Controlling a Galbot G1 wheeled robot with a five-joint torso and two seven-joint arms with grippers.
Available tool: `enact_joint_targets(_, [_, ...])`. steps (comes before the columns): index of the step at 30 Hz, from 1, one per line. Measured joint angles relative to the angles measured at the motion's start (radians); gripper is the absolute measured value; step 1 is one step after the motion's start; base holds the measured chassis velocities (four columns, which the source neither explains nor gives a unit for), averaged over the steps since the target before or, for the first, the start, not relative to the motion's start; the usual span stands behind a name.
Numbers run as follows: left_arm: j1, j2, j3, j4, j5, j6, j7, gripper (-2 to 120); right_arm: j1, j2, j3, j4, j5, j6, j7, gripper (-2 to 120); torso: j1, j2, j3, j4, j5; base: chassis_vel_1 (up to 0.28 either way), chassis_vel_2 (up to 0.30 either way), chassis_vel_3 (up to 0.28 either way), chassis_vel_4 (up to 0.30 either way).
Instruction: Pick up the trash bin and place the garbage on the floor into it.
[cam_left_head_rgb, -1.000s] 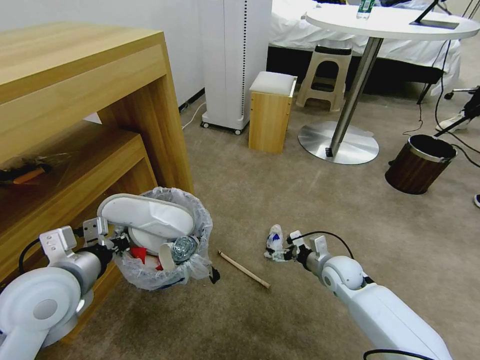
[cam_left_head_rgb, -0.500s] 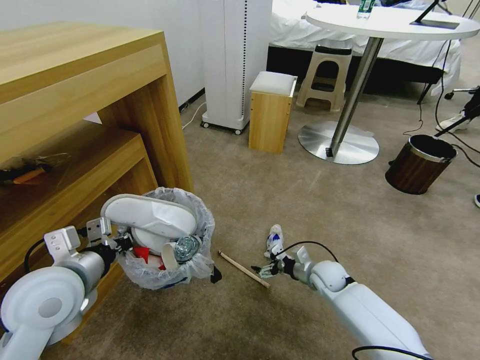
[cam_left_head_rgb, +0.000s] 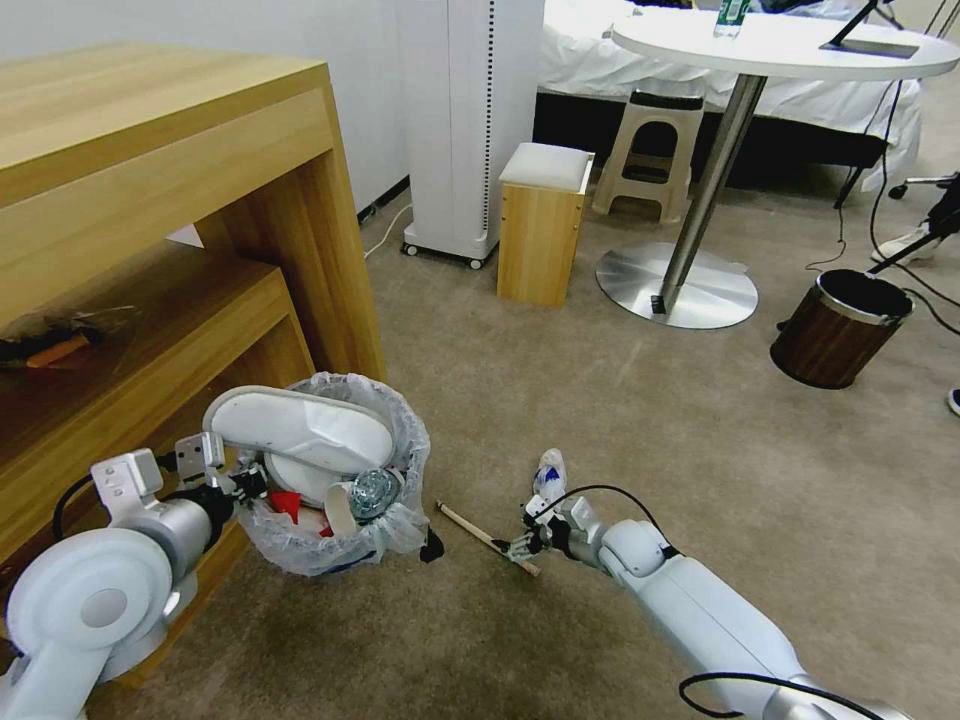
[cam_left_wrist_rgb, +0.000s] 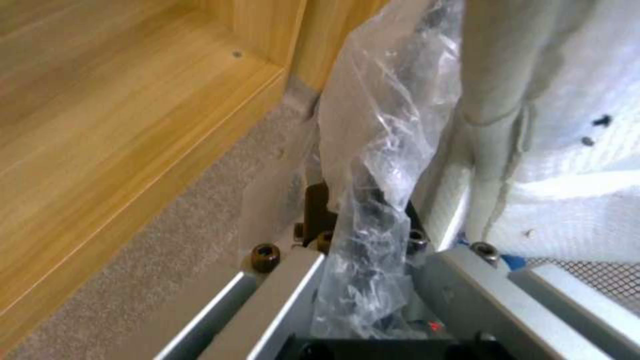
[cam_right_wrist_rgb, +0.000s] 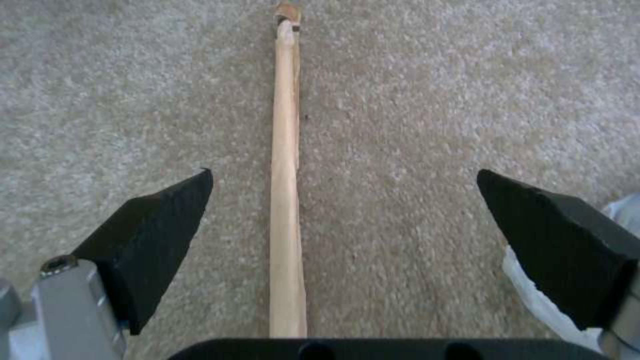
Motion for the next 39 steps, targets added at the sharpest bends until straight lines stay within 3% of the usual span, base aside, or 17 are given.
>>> enact_joint_targets(9, [0.006, 0.008, -0.014, -0.001, -0.002, 0.000, 0.001, 0, 0.023, 0.058, -0.010, -0.095, -0.088, 0.014, -0.006, 100, 0.000, 0.000, 0.000, 0.0001, 0.0001, 0.000, 0.000, 0.000, 0.000])
enact_joint_targets(23, [0.016, 0.004, -0.018, -0.009, 0.001, 0.000, 0.002, 0, 0.008, 0.075, 0.010, -0.134, -0.159, -0.004, -0.006, 95, 0.000, 0.000, 0.000, -0.0001, 0.0001, 0.000, 0.000, 0.000, 0.000])
enact_joint_targets(25, [0.017, 0.003, -0.018, -0.012, 0.001, 0.000, 0.002, 0, 0.005, 0.075, 0.016, -0.137, -0.168, -0.011, -0.004, 82, 0.000, 0.000, 0.000, 0.0000, 0.0001, 0.000, 0.000, 0.000, 0.000])
enact_joint_targets(29, [0.020, 0.003, -0.021, -0.014, 0.001, 0.000, 0.002, 0, 0.003, 0.079, 0.028, -0.148, -0.179, -0.011, -0.008, 70, 0.000, 0.000, 0.000, 0.0000, 0.0000, 0.000, 0.000, 0.000, 0.000])
enact_joint_targets(39, [0.022, 0.003, -0.023, -0.016, 0.003, 0.000, 0.002, 0, -0.003, 0.084, 0.031, -0.156, -0.198, -0.001, -0.022, 55, 0.000, 0.001, -0.001, -0.0004, -0.0004, 0.000, 0.000, 0.000, 0.000])
